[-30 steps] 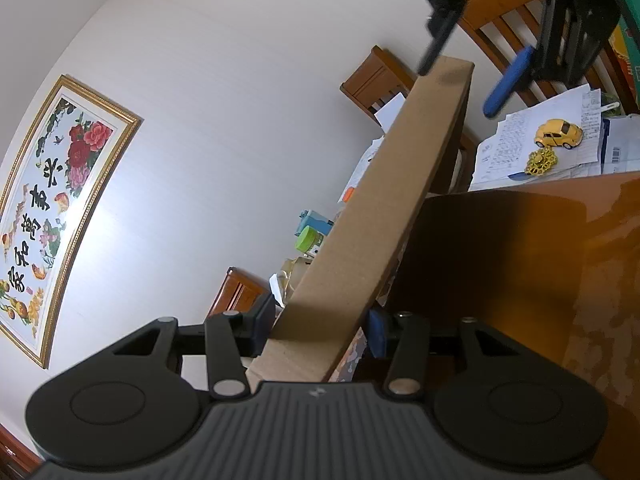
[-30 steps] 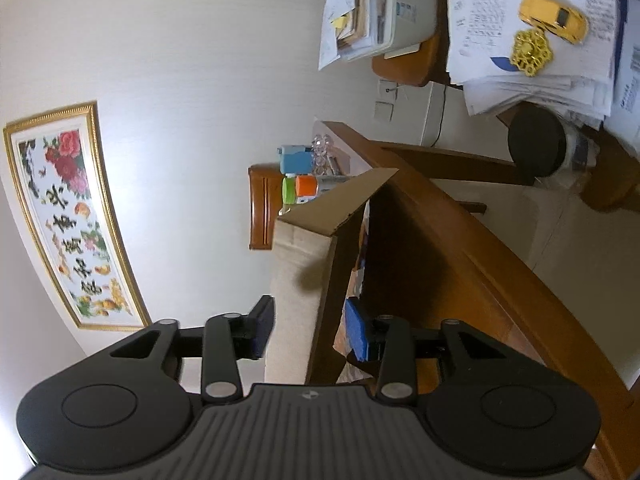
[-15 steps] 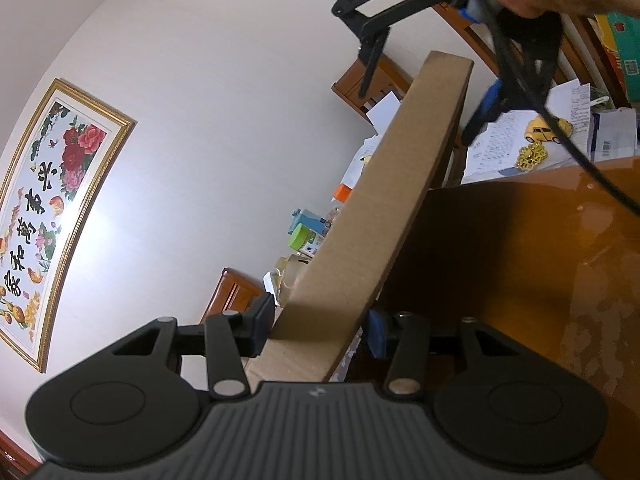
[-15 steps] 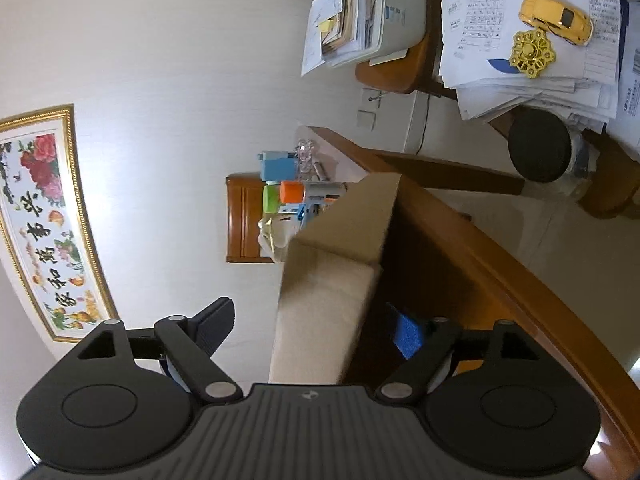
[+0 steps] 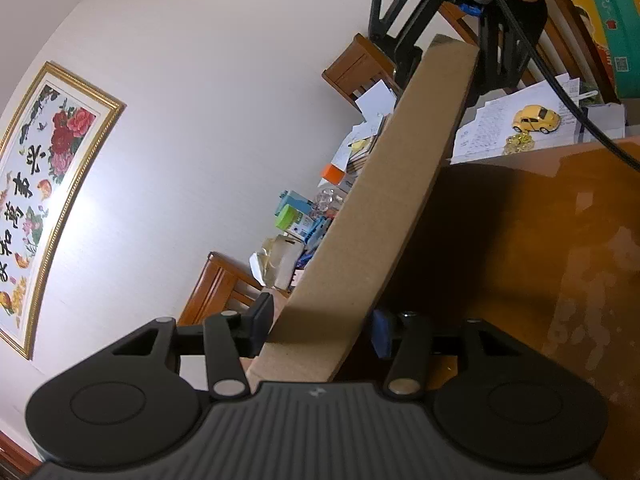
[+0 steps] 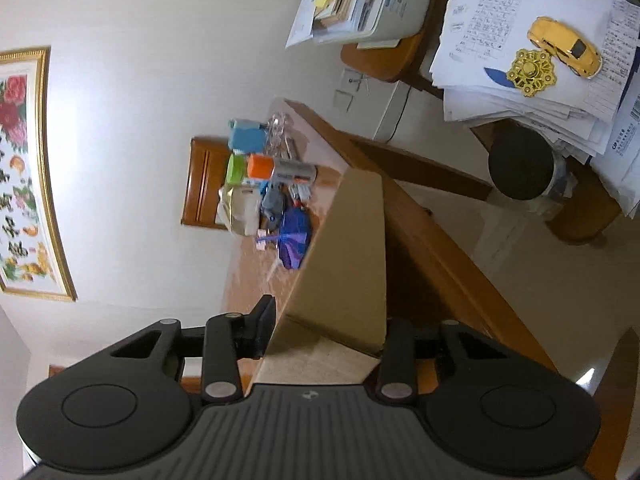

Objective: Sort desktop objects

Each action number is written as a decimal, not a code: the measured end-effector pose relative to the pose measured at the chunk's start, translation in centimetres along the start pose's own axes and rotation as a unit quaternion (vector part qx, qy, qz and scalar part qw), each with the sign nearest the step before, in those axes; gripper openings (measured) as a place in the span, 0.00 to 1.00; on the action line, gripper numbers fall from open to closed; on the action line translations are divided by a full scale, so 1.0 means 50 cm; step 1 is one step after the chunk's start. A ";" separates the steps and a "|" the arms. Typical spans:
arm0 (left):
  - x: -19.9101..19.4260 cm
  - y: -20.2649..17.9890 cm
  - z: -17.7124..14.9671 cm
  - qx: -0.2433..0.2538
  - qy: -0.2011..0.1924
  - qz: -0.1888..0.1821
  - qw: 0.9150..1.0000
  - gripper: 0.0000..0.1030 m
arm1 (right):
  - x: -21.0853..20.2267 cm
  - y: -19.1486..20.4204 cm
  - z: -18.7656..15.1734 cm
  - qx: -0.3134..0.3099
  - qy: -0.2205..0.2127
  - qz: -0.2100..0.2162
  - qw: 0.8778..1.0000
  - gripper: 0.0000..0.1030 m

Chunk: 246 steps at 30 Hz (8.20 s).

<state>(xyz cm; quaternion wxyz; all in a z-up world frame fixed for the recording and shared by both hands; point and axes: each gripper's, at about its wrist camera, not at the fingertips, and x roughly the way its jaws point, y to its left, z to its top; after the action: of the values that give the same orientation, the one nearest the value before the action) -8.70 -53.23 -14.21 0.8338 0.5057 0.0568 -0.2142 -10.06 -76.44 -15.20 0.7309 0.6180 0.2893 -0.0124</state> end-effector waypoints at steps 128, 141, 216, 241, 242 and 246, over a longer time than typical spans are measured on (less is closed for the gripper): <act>-0.076 0.338 -0.408 -0.064 0.100 0.194 0.974 0.49 | 0.298 0.358 -0.446 -0.120 0.168 0.098 0.974 0.52; -0.063 0.333 -0.415 -0.086 0.122 0.154 0.977 0.72 | 0.285 0.314 -0.467 -0.087 0.174 0.066 0.979 0.61; -0.149 0.472 -0.529 -0.189 0.254 -0.079 0.945 0.85 | 0.208 0.381 -0.492 -0.183 0.164 -0.129 0.961 1.00; -0.128 0.493 -0.625 -0.254 0.262 -0.095 0.926 0.91 | 0.221 0.338 -0.525 -0.127 0.225 -0.102 0.961 1.00; -0.128 0.494 -0.625 -0.254 0.263 -0.095 0.926 0.91 | 0.223 0.339 -0.527 -0.127 0.226 -0.103 0.960 1.00; -0.131 0.495 -0.626 -0.257 0.263 -0.094 0.925 0.92 | 0.232 0.344 -0.532 -0.130 0.231 -0.105 0.958 1.00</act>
<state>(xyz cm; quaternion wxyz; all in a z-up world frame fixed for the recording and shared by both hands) -0.55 -14.29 -6.99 0.8662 0.3047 0.3745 -0.1288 -4.80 -44.22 -6.71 0.7129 0.4696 0.5126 0.0919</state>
